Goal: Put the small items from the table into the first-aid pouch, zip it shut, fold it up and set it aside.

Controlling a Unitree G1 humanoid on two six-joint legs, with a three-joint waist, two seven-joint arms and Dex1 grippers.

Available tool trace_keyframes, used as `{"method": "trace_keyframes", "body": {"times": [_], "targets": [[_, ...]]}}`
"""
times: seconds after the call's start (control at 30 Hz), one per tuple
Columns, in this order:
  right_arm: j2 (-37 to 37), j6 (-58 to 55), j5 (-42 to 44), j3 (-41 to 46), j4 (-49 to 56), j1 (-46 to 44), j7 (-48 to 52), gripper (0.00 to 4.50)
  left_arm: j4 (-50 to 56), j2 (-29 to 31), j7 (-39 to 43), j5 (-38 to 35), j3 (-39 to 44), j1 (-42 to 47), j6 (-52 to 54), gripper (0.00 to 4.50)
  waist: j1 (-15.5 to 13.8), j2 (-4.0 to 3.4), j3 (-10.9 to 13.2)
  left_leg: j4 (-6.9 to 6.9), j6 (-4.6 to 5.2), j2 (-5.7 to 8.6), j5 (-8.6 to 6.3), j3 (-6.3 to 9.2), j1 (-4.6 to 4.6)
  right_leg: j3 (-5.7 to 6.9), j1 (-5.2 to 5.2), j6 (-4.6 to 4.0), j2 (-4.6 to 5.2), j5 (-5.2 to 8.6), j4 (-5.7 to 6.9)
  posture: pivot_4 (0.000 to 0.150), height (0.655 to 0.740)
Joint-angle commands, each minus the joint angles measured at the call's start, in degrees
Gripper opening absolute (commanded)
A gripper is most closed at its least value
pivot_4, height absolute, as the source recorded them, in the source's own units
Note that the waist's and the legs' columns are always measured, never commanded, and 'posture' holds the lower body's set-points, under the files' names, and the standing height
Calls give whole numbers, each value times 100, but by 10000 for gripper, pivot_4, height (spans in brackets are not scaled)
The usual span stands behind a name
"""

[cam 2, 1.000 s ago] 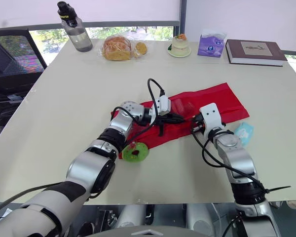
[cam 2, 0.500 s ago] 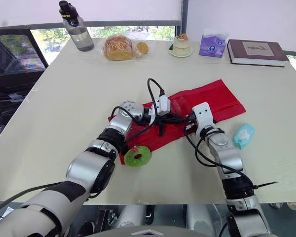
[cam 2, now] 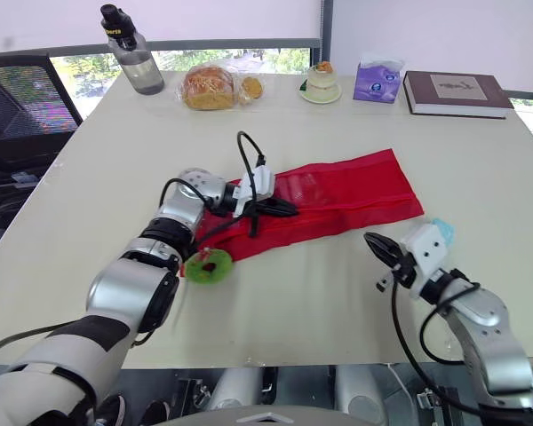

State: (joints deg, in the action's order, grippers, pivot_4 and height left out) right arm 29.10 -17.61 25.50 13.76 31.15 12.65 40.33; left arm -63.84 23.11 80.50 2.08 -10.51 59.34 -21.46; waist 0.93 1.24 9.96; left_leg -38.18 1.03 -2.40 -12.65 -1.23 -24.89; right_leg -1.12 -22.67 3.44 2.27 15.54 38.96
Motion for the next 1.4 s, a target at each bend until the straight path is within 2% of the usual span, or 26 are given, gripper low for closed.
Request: {"method": "trace_keyframes", "body": {"times": [0.03, 0.2, 0.27, 0.3, 0.5, 0.53, 0.57, 0.63, 0.8, 0.93, 1.0, 1.13, 1.4], "targets": [[119, -29, 642, 685, 530, 311, 143, 13817, -31, 263, 106, -7, 128, 88, -55, 0, -4, 0, 0, 0, 0, 0, 0, 0, 3, 0, 3, 0, 0, 0, -1, 1500, 7400], [288, -32, 1389, 1750, 922, 1159, 386, 32724, 14, 521, 39, -16, 191, -23, 17, 0, -31, 0, 0, 0, 0, -2, 0, 2, 4, 3, 7, 0, -1, 0, -3, 1500, 7400], [323, -48, 1811, 2172, 1038, 1533, 556, 43031, 35, 533, -43, -40, 231, -49, 117, 0, -36, 1, 0, 0, 0, 0, 0, 1, 5, -3, 11, 0, 0, 0, -4, 1500, 7400], [331, -51, 1976, 2331, 1071, 1683, 626, 44523, 48, 530, -41, -64, 246, -63, 209, 0, -37, 1, 0, 0, 0, 0, 0, 2, 4, -4, 12, 0, -1, 0, -5, 1500, 7400], [345, 81, 2384, 3034, 1005, 2289, 995, 44523, 229, 495, 9, -260, 393, -133, 573, 0, -23, 1, 0, -3, 0, 0, 0, 2, 7, -9, 13, 0, -2, 1, -3, 1500, 7400], [353, 94, 2404, 3104, 991, 2323, 1001, 45000, 277, 482, 60, -322, 428, -111, 690, 6355, -20, 1, 0, -3, 0, -1, 0, 1, 7, -10, 12, 0, -2, 1, -2, 1500, 7400], [344, 106, 2426, 3158, 971, 2353, 1010, 45000, 373, 468, 169, -394, 451, -97, 776, 8582, -21, 1, 0, -3, 0, -1, 0, 0, 8, -11, 12, 0, -3, 1, -2, 1500, 7400], [334, 126, 2419, 3201, 947, 2421, 1056, 45000, 612, 435, 348, -510, 484, -94, 953, 17679, -32, 1, 0, -3, 0, -1, 0, 1, 7, -10, 12, 0, -3, 1, -2, 1500, 7400], [291, 187, 2422, 3253, 941, 2574, 1147, 45000, 1427, 249, 411, -724, 449, -187, 1362, 43898, -65, 1, 0, -3, 0, 1, 0, 2, 2, -14, 13, -1, -2, 1, -6, 1500, 7400], [274, 244, 2360, 3273, 928, 2632, 1157, 45000, 1684, -84, -334, -603, 420, -205, 1249, 44759, -80, 1, 0, -3, 0, 4, 0, 1, 3, -19, 13, -1, -2, 1, -7, 1500, 7400], [262, 271, 2323, 3299, 937, 2636, 1098, 45000, 1667, -496, -652, -483, 255, -183, 1118, 44759, -85, 1, 0, -4, 0, 5, 0, 2, 4, -19, 14, 0, -3, 1, -5, 1500, 7400], [269, 252, 2270, 3351, 1111, 2659, 873, 45000, 1225, -1292, -1412, -79, -90, -48, 895, 44759, -170, -1, -1, -10, 0, 14, 0, 4, -2, -33, 18, 2, -8, 2, -9, 1500, 7400], [160, 257, 2302, 3502, 1457, 2893, 528, 45000, 145, -2023, -2628, 604, -441, 427, 533, 44759, -163, -1, -1, -6, 1, 11, -1, 7, -2, -48, 14, 5, -24, 5, -10, 1500, 7400]]}}
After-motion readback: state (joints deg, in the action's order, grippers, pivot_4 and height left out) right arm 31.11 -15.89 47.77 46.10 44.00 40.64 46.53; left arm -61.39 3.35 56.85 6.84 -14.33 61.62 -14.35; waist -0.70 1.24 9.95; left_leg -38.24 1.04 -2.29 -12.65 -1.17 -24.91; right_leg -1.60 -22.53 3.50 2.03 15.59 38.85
